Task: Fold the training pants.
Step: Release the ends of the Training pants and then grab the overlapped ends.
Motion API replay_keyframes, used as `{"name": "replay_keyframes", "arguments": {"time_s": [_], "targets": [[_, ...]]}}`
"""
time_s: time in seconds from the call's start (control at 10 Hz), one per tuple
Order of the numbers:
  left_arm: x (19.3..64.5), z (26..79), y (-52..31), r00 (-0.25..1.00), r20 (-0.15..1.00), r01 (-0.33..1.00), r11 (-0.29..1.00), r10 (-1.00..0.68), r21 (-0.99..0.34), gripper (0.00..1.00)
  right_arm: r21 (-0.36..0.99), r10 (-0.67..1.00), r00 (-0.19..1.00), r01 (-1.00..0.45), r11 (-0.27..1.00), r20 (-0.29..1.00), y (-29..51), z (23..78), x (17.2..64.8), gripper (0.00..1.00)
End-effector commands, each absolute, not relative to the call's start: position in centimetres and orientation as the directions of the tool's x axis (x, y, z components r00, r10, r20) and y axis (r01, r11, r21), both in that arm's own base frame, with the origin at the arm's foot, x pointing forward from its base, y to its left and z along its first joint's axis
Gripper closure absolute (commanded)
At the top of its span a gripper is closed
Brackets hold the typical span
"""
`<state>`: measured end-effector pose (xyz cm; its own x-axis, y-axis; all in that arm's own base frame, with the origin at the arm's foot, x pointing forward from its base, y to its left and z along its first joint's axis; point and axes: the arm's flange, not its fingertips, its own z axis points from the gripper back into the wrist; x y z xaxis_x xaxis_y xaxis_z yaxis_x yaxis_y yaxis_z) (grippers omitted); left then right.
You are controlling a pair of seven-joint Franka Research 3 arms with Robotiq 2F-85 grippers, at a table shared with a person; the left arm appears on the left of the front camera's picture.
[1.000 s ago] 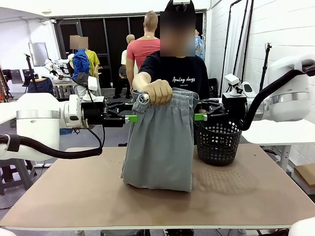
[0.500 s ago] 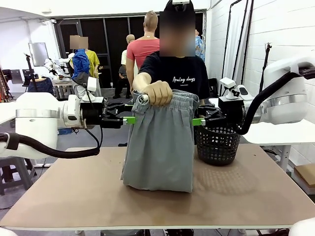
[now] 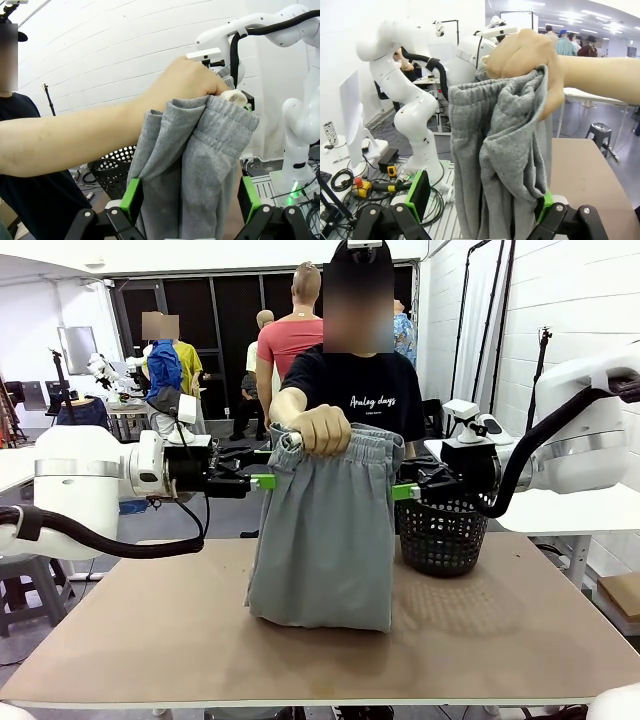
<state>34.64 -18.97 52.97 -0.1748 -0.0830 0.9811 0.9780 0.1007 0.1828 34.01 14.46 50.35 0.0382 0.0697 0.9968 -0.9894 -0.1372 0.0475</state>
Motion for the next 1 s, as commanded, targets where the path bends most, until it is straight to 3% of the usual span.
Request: {"name": "replay_keyframes", "arguments": {"time_s": [0.0,0.9], "targets": [[35.3,53.2,-18.7,-0.180,0.980,0.979,0.085,-0.080,0.187,0.00,0.076,0.079,0.063,-0.982,-0.175,0.995,15.2,49.9,32.9,0.00],[35.3,52.4,-17.9,-0.161,0.985,0.980,0.105,-0.058,0.167,0.00,-0.010,-0.021,-0.008,-0.992,-0.128,1.000,18.6,49.7,32.9,0.00]]}}
